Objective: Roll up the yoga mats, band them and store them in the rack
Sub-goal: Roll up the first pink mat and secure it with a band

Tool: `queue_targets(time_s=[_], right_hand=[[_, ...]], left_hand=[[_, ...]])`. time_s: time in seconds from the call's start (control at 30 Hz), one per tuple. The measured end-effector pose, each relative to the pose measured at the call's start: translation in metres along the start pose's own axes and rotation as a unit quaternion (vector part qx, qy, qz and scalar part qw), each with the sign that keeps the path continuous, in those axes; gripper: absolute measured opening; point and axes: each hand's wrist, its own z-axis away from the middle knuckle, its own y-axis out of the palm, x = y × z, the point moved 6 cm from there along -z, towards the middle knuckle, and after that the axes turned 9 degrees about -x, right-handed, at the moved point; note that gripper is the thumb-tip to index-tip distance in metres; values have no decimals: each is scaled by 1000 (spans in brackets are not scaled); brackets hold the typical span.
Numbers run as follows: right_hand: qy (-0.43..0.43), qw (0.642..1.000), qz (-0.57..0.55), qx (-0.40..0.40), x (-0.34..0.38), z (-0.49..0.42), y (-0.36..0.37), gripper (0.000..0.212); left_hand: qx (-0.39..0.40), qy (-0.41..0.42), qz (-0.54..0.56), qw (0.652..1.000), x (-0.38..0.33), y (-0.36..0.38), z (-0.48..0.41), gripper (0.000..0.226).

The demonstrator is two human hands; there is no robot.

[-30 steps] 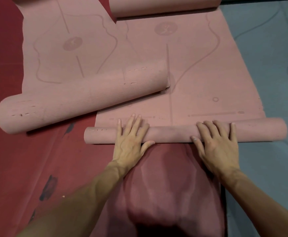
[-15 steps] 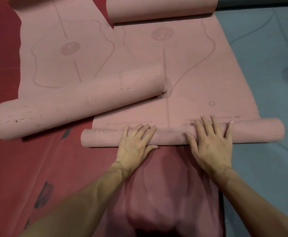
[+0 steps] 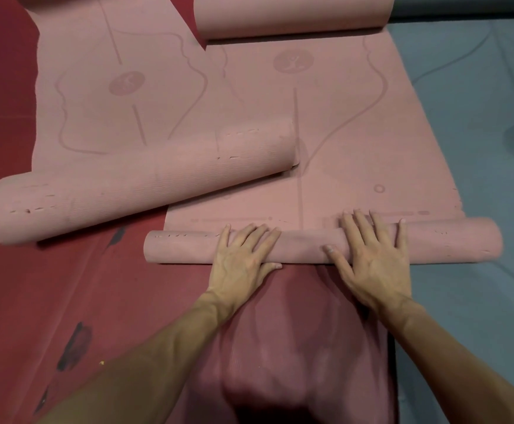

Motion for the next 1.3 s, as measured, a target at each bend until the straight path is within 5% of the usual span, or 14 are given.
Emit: queue_targets(time_s=[0.13,0.33,0.73,1.0,1.3], right_hand=[[-94,995,12,15,-5,3,-2,76],[-103,994,10,37,-7,3,0,74],[-137,989,33,46,-8,5,4,75],[-120,992,25,19,-6,8,1,47],[-88,996,16,11,-4,9,-12,46]], left_hand=[[32,-13,32,999,3,2,1,69],[79,-110,47,990,-2,4,-5,70],[82,-57,13,995,-2,10,-3,83],[52,-52,-3,997,-4,6,-2,68],[42,-74,0,996,-4,-9,-4,58]])
